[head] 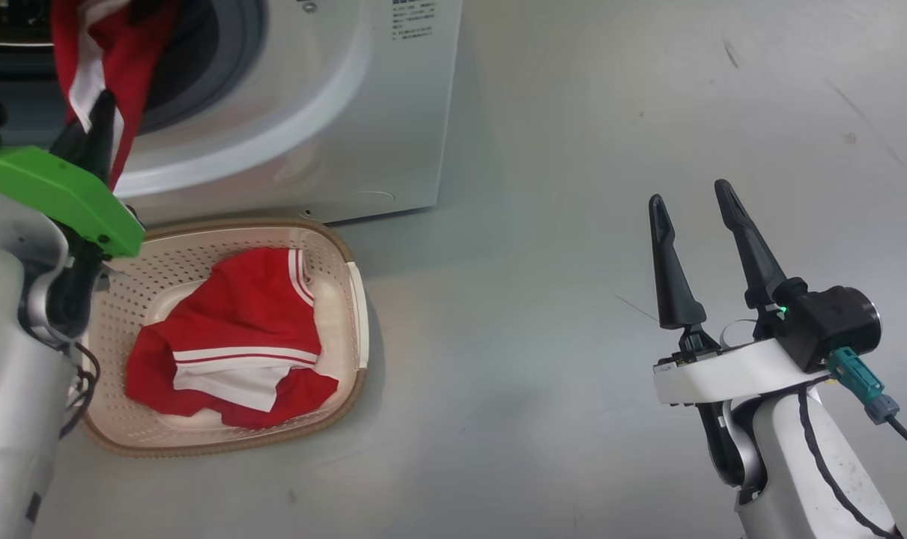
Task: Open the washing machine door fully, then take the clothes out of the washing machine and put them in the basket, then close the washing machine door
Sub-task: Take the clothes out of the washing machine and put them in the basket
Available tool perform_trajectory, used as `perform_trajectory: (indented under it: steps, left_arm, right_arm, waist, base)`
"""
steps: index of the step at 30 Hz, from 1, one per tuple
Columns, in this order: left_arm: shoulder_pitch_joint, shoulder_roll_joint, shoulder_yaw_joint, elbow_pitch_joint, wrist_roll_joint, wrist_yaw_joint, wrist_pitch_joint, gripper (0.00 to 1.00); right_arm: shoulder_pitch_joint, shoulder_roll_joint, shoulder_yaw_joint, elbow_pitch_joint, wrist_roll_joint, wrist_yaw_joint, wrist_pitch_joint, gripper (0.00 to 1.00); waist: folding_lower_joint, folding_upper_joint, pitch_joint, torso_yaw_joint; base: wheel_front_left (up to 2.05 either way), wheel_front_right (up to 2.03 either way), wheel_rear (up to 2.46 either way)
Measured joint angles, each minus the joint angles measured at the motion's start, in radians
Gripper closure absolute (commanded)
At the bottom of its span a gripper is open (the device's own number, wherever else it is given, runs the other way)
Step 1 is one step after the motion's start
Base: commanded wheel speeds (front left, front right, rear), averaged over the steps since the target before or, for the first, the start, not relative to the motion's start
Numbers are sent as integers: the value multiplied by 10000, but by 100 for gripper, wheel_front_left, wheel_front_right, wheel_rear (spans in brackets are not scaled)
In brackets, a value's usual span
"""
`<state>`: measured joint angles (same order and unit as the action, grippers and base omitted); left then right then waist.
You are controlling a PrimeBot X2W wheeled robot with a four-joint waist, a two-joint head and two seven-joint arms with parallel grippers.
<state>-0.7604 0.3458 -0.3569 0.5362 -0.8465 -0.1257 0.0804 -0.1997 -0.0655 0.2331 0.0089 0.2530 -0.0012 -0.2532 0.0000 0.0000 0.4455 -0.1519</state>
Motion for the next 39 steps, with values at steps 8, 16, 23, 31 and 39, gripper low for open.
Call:
perform_trajectory:
  steps: [8, 16, 23, 31, 39]
  left_arm:
    - [883, -98, -598, -489, -31, 0, -759, 100]
    - [1702, 142, -1114, -1129, 240, 0, -2104, 100]
    - [2404, 376, -1287, -1346, 840, 0, -3156, 100]
    - [2867, 619, -1175, -1942, 1524, 0, -3296, 100]
    - [3314, 614, -656, -2826, 2117, 117, -3367, 100]
  right_arm:
    - [236, -2, -130, 144, 0, 105, 0, 0]
    - [636, -15, -251, 326, 0, 272, 0, 0]
    - [882, -10, -261, 445, 12, 416, 0, 0]
    - [1080, -2, -263, 458, 12, 458, 0, 0]
    - [1253, 15, -290, 460, 13, 527, 0, 0]
  waist:
    - [0, 0, -615, 540]
    - [0, 0, -1389, 1140]
    - [0, 0, -1964, 1399]
    - [0, 0, -2380, 1515]
    - [0, 0, -2575, 1531]
  base:
    - [0, 0, 0]
    - [0, 0, 0]
    - [0, 0, 0]
    - [0, 0, 0]
    - [0, 0, 0]
